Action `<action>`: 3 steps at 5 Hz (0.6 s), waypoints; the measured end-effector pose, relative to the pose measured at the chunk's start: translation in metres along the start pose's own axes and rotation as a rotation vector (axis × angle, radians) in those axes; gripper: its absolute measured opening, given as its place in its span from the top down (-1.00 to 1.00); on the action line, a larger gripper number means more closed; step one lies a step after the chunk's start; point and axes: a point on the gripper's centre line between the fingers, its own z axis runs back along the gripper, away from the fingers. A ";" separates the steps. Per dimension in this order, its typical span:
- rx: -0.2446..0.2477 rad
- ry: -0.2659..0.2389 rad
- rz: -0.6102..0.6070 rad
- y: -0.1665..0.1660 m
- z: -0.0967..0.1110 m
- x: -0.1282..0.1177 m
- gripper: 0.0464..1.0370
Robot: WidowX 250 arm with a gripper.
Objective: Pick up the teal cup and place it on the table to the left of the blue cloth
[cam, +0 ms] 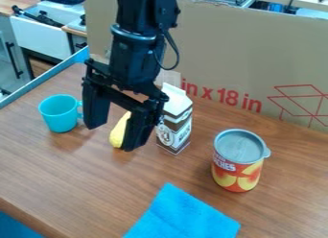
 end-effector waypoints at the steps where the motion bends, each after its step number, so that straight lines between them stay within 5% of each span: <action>1: 0.001 0.021 -0.003 0.000 -0.005 0.000 -0.93; 3: 0.063 0.003 0.101 0.096 0.004 -0.008 -0.93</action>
